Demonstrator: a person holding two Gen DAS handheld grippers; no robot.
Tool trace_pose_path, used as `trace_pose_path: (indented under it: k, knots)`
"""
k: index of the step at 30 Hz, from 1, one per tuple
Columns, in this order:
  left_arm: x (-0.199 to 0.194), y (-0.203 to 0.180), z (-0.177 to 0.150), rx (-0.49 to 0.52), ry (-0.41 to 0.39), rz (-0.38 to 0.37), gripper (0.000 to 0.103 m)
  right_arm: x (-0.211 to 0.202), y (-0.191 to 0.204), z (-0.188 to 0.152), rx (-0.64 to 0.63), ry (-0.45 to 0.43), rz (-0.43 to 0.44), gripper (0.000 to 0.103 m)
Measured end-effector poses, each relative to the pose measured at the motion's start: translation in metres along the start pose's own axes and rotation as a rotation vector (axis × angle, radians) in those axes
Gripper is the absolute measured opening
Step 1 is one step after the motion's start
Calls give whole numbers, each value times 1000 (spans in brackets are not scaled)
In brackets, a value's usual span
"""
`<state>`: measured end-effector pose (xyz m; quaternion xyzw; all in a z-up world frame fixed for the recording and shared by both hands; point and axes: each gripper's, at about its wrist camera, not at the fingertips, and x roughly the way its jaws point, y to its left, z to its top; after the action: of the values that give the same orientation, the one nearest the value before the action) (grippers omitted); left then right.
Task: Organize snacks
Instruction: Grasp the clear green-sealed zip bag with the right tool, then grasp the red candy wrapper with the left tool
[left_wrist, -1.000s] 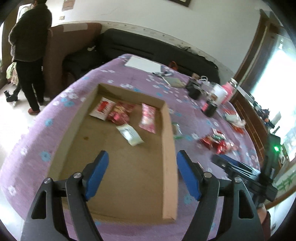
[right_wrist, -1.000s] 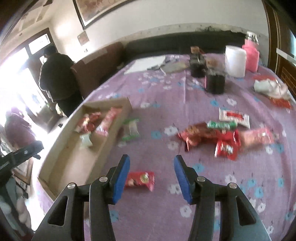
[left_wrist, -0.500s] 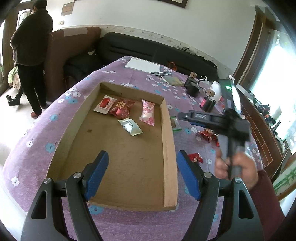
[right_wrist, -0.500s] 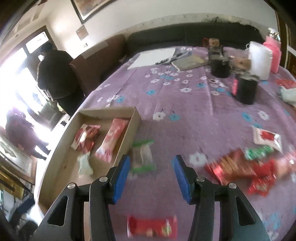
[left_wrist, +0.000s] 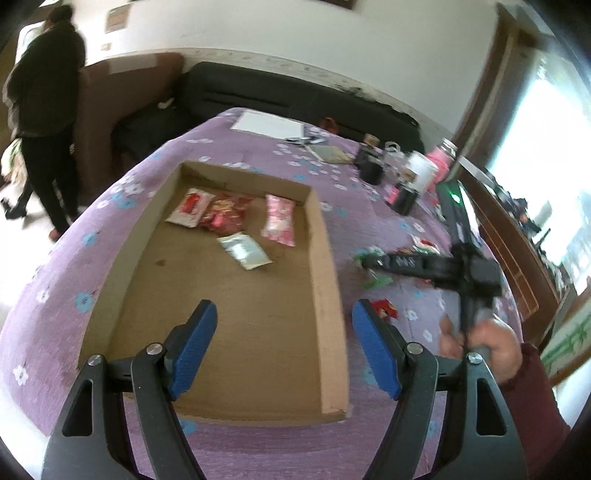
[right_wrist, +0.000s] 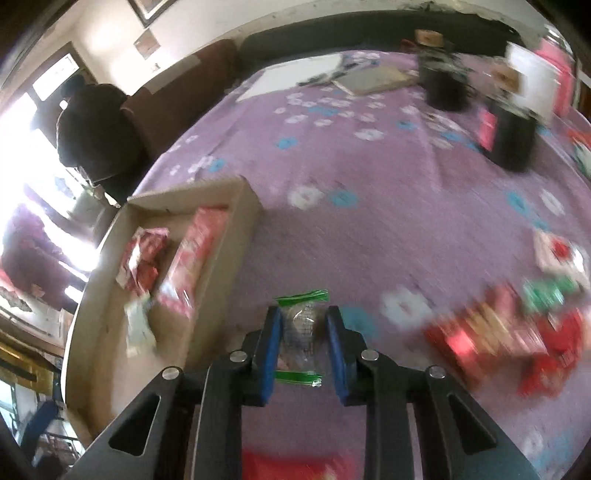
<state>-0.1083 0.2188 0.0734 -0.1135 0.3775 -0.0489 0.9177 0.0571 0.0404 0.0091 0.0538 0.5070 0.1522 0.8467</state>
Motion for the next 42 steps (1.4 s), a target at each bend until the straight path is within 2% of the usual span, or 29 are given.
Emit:
trace_pose_path:
  k: [3,6,10,11,14,18,21,23,24,27,28,32,34,37,42]
  knots:
    - [9,-23,3,71,22,-36,76,-24,-24,-28,8,5,-28,25]
    - [29,-61,6,219,53,-61,76,-45,-51,-53,35,2,-26,25]
    - [63,-111,5,450,96,-13,76,-65,-77,-74,63,-17,-47,25]
    - [71,-118,5,461,119,22,76,-68,-80,-75,69,-21,-53,26]
    - [97,-129,9,443,192,56,76,-75,-90,-83,88,-33,-50,26]
    - [124,-138,12,437,207,167,76,-80,-97,-91,87,-51,-44,26]
    - [148,-135,12,412,301,198,76,-82,-100,-94,90,-64,-30,26]
    - [156,-134,8,390,357,155,71,-83,-101,-96,91,-68,-27,26]
    - [157,-134,6,377,377,108,61,-84,-102,-97,92,-70,-27,26]
    - [150,-142,1,400,389,1,60,-88,-105,-103,90,-72,-32,26]
    - [145,-145,-1,400,393,-64,60,-89,-106,-105,90,-72,-33,26]
    - [120,-143,6,332,350,-118,60,-96,-113,-112,92,-71,-40,28]
    - [109,-137,12,282,347,-168,61,-100,-117,-115,95,-83,-41,31]
    - [103,-132,13,228,365,-116,61,-106,-124,-118,113,-108,-26,42]
    - [108,-138,-11,180,404,-74,61,-106,-124,-120,98,-122,-29,42]
